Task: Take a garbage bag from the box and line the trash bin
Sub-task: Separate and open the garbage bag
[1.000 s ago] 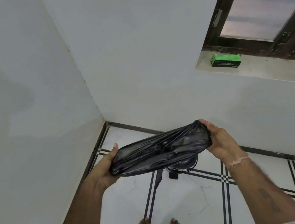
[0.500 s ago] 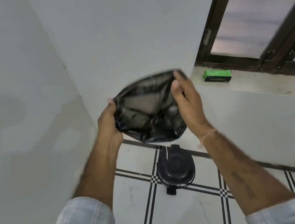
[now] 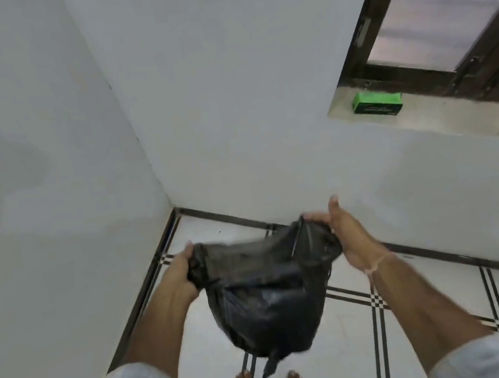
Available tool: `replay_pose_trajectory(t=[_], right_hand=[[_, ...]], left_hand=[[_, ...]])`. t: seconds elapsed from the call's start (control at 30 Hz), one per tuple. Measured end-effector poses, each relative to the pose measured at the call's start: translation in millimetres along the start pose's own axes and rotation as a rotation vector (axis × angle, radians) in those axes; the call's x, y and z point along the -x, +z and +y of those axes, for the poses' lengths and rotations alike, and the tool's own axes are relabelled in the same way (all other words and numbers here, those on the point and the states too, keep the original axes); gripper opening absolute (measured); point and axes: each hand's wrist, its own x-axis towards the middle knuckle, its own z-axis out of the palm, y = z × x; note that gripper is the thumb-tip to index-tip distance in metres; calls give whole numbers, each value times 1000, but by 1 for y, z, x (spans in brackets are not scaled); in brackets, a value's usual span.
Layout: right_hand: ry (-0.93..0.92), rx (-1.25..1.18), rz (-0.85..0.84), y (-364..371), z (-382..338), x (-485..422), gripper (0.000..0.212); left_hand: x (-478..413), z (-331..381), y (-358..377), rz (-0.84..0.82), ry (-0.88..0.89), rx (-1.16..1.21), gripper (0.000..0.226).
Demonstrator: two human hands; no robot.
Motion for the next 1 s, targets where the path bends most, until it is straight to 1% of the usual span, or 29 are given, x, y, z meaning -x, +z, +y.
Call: replay_pose_trajectory(t=[0.03, 0.1, 0.13, 0.17, 0.2, 0.23, 0.27, 0.3, 0.33, 0.37, 0.4, 0.43, 0.47, 0.5, 0.57, 0.67, 0.7, 0.77, 0.87, 1.0], right_hand=[[-157, -12, 82, 10, -21, 3, 71], [-587, 50, 265, 30, -50, 13, 56], [-806, 209, 374, 39, -57, 22, 54], [-960, 477, 481, 42, -50, 26, 55], [-949, 811, 502, 41, -24, 20, 58], [-782, 1131, 414, 39, 12, 19, 68], [-519, 1298, 239, 33, 51, 19, 91], [-265, 1271, 89, 25, 85, 21, 112], [-85, 1028, 31, 17, 104, 23, 118], [64, 737, 29, 9, 111, 27, 109], [160, 498, 21, -1, 116, 27, 94], [207, 343, -4, -8, 109, 26, 84], [212, 241, -38, -13, 103, 27, 82], [184, 164, -24, -14, 87, 30, 86], [124, -21, 51, -23, 58, 27, 89], [6, -255, 195, -36, 36, 21, 89], [-18, -311, 203, -36, 29, 21, 90], [-74, -366, 191, -29, 16, 23, 91], [-101, -314, 164, -18, 1, 22, 88], [-139, -266, 131, -13, -9, 18, 86]], left_hand=[[9, 17, 19, -59, 85, 51, 37], [31, 45, 53, -191, 271, 62, 33], [44, 51, 64, -246, 362, 0, 31], [50, 48, 68, -245, 438, -107, 29], [47, 38, 67, -198, 441, -243, 27], [41, 17, 55, -129, 377, -356, 26], [30, -7, 37, -82, 265, -393, 23], [22, -30, 15, -53, 122, -387, 22], [15, -46, -5, -23, 10, -379, 26], [11, -56, -20, -15, -67, -360, 30], [7, -61, -32, -32, -114, -345, 34], [4, -61, -36, -51, -137, -316, 35], [4, -57, -39, -58, -135, -280, 34], [5, -50, -40, -56, -120, -256, 31], [8, -33, -35, -58, -91, -185, 30], [11, -14, -28, -106, -60, -68, 37], [12, -8, -24, -136, -47, -38, 40], [13, 6, -12, -185, -6, 73, 45], [11, 29, 10, -238, 96, 214, 41], [14, 47, 29, -343, 216, 209, 39]])
